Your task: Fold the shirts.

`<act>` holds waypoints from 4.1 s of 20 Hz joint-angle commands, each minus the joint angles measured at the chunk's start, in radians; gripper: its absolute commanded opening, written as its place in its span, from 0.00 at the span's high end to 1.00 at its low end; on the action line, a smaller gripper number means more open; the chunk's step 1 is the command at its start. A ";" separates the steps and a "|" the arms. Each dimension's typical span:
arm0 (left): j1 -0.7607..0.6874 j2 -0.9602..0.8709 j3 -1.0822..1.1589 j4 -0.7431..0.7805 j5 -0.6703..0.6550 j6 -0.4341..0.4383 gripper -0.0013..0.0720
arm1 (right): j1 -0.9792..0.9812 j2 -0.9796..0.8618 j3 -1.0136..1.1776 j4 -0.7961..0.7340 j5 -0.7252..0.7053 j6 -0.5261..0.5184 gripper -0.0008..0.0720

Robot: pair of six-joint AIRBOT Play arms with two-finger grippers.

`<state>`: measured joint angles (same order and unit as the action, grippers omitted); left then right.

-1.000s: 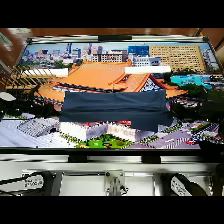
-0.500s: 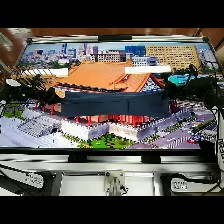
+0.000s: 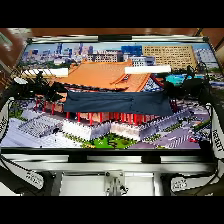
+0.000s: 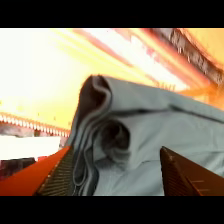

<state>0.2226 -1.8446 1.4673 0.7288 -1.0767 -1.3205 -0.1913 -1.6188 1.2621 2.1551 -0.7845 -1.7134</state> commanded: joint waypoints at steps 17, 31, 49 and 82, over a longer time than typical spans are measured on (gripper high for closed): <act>0.002 0.161 0.131 -0.008 -0.241 -0.049 0.16 | -0.114 -0.025 0.002 -0.060 -0.208 -0.053 0.08; -0.062 0.181 0.131 -0.186 -0.230 -0.011 0.16 | 0.006 -0.112 0.013 0.017 -0.192 -0.057 0.91; -0.699 0.126 0.004 -0.112 0.087 0.130 0.94 | 0.017 0.566 0.027 0.061 -0.581 0.162 0.92; -0.146 0.815 0.004 -0.106 0.062 -0.035 0.94 | 0.644 0.151 0.027 0.264 0.029 0.013 0.92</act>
<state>-0.0368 -1.1458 1.4715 0.6186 -0.9718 -1.3430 0.3290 -1.3376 1.2881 2.3482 -0.9512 -1.6489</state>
